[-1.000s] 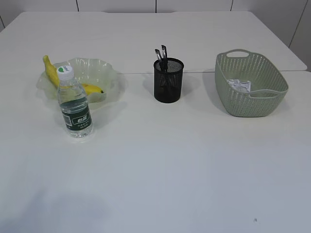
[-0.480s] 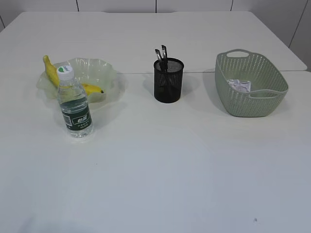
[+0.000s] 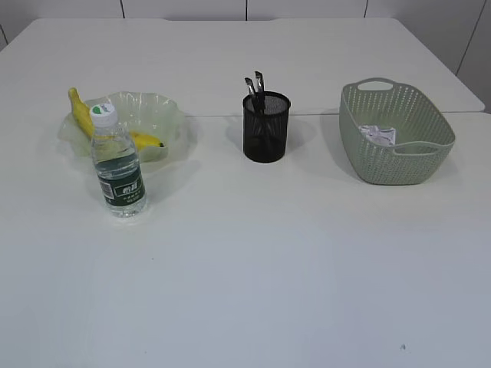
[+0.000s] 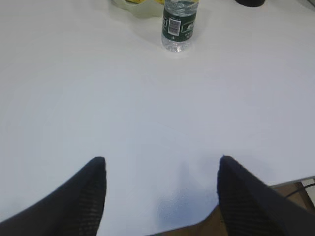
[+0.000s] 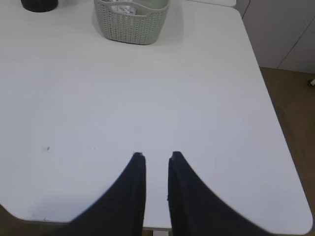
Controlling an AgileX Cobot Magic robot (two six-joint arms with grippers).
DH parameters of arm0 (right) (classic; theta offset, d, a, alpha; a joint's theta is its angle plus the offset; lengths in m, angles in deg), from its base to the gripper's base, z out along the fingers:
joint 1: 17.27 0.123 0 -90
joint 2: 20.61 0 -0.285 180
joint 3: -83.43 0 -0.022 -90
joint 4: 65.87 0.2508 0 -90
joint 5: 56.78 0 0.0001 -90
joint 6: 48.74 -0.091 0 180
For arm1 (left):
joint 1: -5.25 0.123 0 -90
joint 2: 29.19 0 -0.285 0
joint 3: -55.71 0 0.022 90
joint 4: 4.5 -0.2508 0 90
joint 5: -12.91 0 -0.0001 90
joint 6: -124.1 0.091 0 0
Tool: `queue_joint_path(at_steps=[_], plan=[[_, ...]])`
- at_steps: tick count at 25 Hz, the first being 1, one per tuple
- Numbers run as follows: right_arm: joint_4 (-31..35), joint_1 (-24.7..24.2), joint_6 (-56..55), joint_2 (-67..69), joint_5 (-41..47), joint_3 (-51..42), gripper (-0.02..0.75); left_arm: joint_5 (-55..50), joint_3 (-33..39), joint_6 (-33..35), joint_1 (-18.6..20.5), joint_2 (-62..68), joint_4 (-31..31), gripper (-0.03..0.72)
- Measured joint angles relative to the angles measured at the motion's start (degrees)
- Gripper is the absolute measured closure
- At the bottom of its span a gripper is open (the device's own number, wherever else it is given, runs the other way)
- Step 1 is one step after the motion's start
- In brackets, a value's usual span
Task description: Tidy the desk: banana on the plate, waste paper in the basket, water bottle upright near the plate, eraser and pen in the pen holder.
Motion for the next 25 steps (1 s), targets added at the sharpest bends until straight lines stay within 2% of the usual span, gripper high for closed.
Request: queue_joint_path(at_steps=[7, 13, 19, 25], plan=[[-0.2, 0.0, 0.2, 0.0, 0.0, 0.0, 0.615, -0.4, 0.0, 0.0, 0.0, 0.0, 0.0, 0.194], [0.6, 0.0, -1.0, 0.0, 0.0, 0.0, 0.615, 0.5, 0.0, 0.0, 0.0, 0.0, -3.2, 0.191], [7.2, 0.0, -2.8, 0.0, -1.2, 0.0, 0.615, 2.5, 1.1, 0.0, 0.0, 0.0, -3.8, 0.141], [7.9, 0.0, -2.9, 0.0, -1.5, -0.5, 0.615, 2.6, 1.1, 0.0, 0.0, 0.0, -3.9, 0.085]])
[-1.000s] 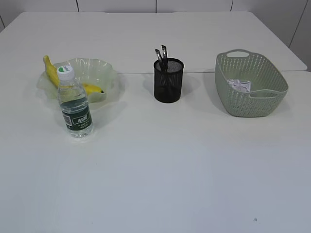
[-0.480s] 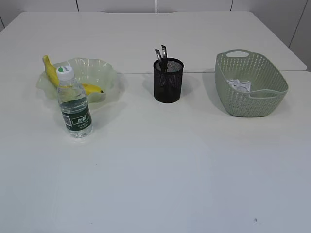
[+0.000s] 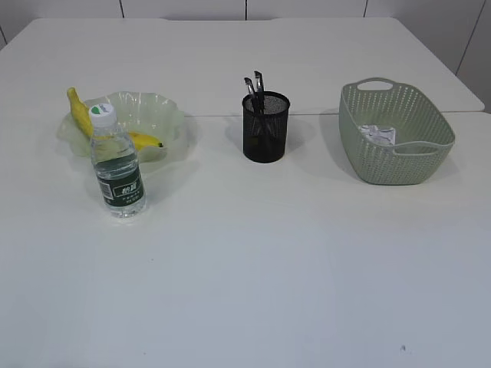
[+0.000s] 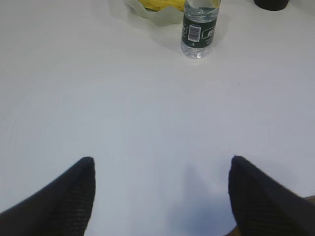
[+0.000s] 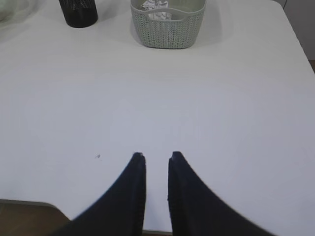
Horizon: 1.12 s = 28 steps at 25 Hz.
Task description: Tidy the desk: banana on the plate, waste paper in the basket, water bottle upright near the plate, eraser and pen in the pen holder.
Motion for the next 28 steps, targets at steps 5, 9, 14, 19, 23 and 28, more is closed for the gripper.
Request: queue_joint_path(at_steps=[5, 9, 14, 19, 23, 28], plan=[[0.0, 0.0, 0.0, 0.0, -0.1, -0.1, 0.615, 0.0, 0.0, 0.0, 0.0, 0.0, 0.0, 0.111], [0.0, 0.0, 0.0, 0.0, -0.4, -0.7, 0.615, 0.0, 0.0, 0.0, 0.0, 0.0, 0.0, 0.122], [0.0, 0.0, -0.1, 0.0, -0.8, -1.4, 0.573, 0.1, 0.0, 2.0, 0.0, 0.0, 1.6, 0.124], [0.0, 0.0, -0.1, 0.0, -1.0, -1.4, 0.377, 0.1, 0.0, 2.5, 0.0, 0.0, 1.9, 0.125], [0.0, 0.0, -0.1, 0.0, -1.0, -1.4, 0.314, 0.1, 0.0, 2.6, 0.0, 0.0, 2.0, 0.127], [0.0, 0.0, -0.1, 0.0, -1.1, -1.4, 0.305, 0.1, 0.0, 2.6, 0.0, 0.0, 2.1, 0.128]])
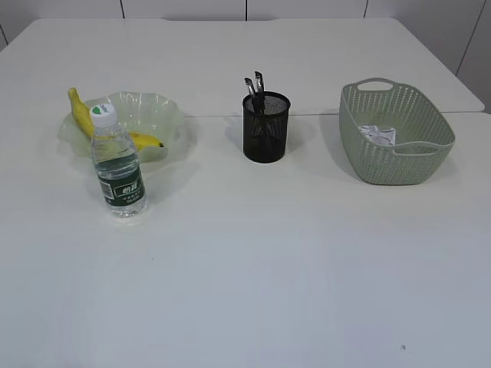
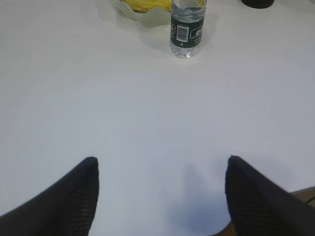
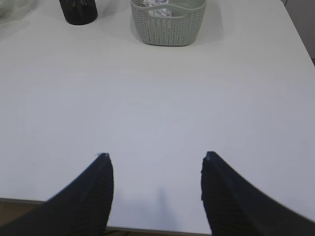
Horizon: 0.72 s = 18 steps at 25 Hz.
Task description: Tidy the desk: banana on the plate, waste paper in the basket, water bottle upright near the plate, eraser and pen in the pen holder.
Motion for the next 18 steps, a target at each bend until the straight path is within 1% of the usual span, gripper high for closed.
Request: queue_joint_path(at_steps=[4, 12, 18], plan=[[0.4, 0.0, 0.0, 0.0, 0.0, 0.0, 0.305, 0.0, 0.0, 0.0, 0.2, 0.0, 0.0, 0.128], [0.8, 0.0, 0.0, 0.0, -0.2, 0.0, 0.304, 0.0, 0.0, 0.0, 2.9, 0.0, 0.0, 0.129], [0.9, 0.0, 0.0, 0.0, -0.2, 0.0, 0.304, 0.0, 0.0, 0.0, 3.0, 0.0, 0.0, 0.129]])
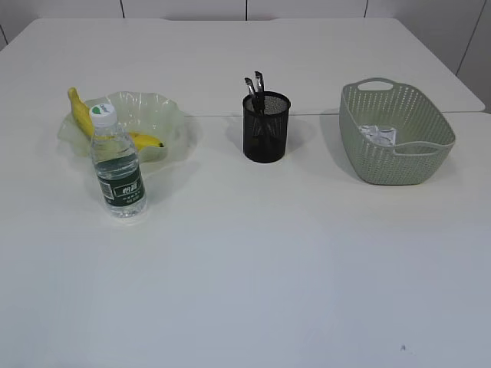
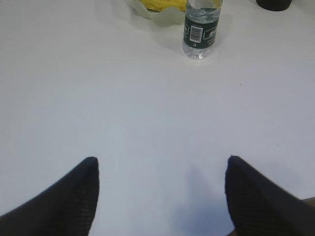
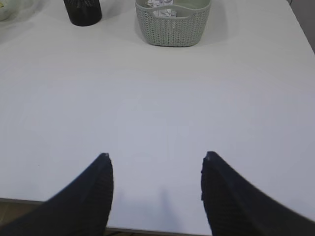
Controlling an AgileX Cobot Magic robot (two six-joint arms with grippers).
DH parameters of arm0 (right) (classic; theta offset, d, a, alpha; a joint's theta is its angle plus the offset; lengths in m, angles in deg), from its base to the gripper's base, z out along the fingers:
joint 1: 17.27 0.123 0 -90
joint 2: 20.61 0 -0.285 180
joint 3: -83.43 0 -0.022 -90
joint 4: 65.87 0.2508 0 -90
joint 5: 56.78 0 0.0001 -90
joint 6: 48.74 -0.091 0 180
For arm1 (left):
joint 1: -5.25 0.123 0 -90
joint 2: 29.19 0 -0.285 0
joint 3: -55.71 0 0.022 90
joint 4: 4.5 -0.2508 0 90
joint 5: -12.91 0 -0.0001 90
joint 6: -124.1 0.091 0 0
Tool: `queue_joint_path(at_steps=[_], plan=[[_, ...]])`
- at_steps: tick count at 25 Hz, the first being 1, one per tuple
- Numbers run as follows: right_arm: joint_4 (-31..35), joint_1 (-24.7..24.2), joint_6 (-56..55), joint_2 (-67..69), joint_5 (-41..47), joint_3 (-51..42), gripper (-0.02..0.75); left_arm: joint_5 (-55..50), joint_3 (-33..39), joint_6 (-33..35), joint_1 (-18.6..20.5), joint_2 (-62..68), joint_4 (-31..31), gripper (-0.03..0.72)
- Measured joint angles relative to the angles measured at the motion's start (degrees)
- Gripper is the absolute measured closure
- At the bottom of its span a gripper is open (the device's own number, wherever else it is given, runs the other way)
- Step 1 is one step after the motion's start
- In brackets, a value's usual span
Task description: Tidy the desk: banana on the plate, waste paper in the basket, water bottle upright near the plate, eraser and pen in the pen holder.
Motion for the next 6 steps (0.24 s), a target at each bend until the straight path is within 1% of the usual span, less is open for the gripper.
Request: queue_joint_path(at_steps=[6], plan=[[0.0, 0.0, 0.0, 0.0, 0.0, 0.0, 0.304, 0.0, 0.0, 0.0, 0.0, 0.0, 0.0, 0.129]])
